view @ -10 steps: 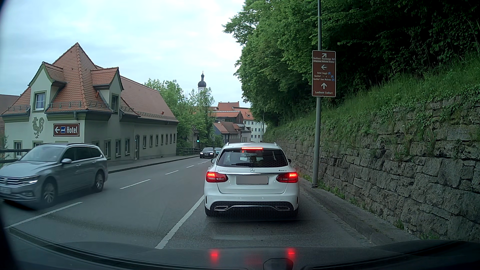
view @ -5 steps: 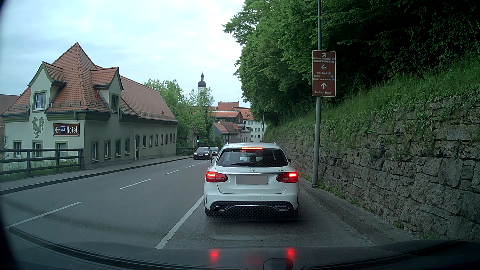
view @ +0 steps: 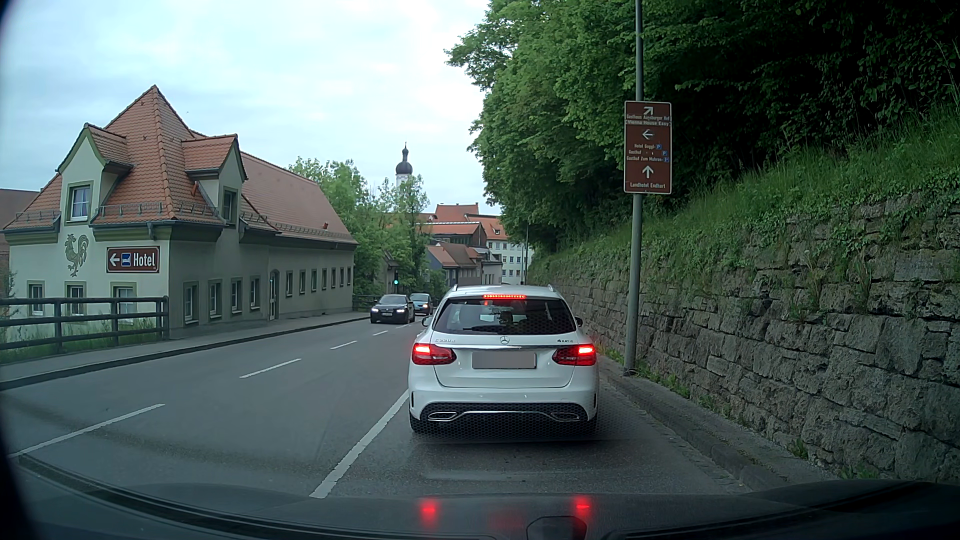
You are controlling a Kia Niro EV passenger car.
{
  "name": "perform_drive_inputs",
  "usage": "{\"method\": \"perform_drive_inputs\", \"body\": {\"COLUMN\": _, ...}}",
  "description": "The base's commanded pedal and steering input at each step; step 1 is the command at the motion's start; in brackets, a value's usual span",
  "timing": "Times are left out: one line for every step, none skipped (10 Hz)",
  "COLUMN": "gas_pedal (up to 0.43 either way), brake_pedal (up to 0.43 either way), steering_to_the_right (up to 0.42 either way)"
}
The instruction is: Follow the waypoints while adhering to traffic rules and regulations
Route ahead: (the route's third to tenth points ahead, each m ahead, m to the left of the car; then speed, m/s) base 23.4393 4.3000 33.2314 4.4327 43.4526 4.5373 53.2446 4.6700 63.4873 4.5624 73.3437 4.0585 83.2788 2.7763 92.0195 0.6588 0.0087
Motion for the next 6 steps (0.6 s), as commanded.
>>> {"method": "perform_drive_inputs", "body": {"gas_pedal": 0.000, "brake_pedal": 0.226, "steering_to_the_right": -0.009}}
{"method": "perform_drive_inputs", "body": {"gas_pedal": 0.000, "brake_pedal": 0.226, "steering_to_the_right": -0.009}}
{"method": "perform_drive_inputs", "body": {"gas_pedal": 0.000, "brake_pedal": 0.226, "steering_to_the_right": -0.009}}
{"method": "perform_drive_inputs", "body": {"gas_pedal": 0.000, "brake_pedal": 0.226, "steering_to_the_right": -0.009}}
{"method": "perform_drive_inputs", "body": {"gas_pedal": 0.000, "brake_pedal": 0.226, "steering_to_the_right": -0.009}}
{"method": "perform_drive_inputs", "body": {"gas_pedal": 0.000, "brake_pedal": 0.226, "steering_to_the_right": -0.009}}
